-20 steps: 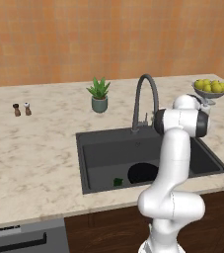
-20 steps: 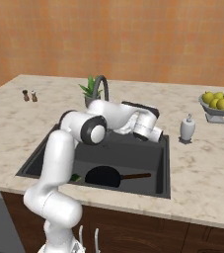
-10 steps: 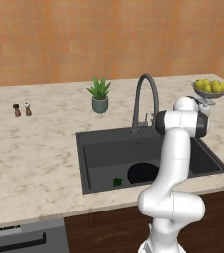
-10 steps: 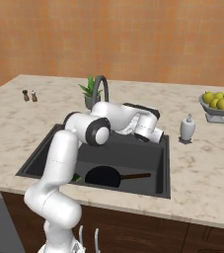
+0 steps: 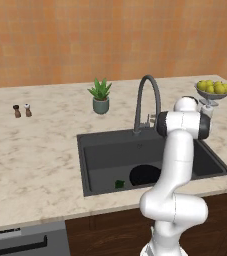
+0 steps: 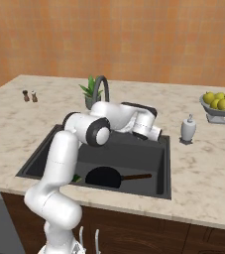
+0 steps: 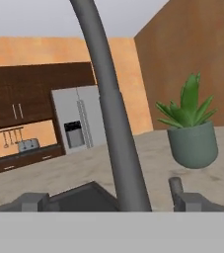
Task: Pick the pan and sponge and place them into the sink. Then turn on the water.
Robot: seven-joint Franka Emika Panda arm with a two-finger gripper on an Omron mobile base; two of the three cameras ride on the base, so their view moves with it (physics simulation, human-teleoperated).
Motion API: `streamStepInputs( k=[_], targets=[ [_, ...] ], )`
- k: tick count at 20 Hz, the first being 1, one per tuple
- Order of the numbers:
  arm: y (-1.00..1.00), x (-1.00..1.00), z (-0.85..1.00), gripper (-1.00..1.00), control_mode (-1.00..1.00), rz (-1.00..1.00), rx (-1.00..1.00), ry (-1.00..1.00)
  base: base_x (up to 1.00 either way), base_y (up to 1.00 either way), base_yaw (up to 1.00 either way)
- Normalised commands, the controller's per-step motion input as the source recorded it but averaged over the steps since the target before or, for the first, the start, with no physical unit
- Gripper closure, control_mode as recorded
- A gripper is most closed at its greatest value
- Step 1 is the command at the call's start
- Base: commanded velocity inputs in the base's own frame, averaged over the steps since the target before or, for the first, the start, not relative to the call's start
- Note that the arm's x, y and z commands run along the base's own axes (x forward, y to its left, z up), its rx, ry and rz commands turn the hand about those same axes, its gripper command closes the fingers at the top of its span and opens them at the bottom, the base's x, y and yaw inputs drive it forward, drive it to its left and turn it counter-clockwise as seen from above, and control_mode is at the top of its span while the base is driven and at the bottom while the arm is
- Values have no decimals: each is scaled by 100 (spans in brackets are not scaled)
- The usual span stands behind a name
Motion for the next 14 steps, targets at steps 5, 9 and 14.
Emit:
streamStepInputs(
  k=[5, 9, 14],
  targets=[
    [0, 36, -19, -100, -100, 0, 0, 5, 0, 0, 0],
    [0, 48, -20, -100, -100, 0, 0, 0, 0, 0, 0],
    [0, 45, -17, -100, -100, 0, 0, 0, 0, 0, 0]
  ],
)
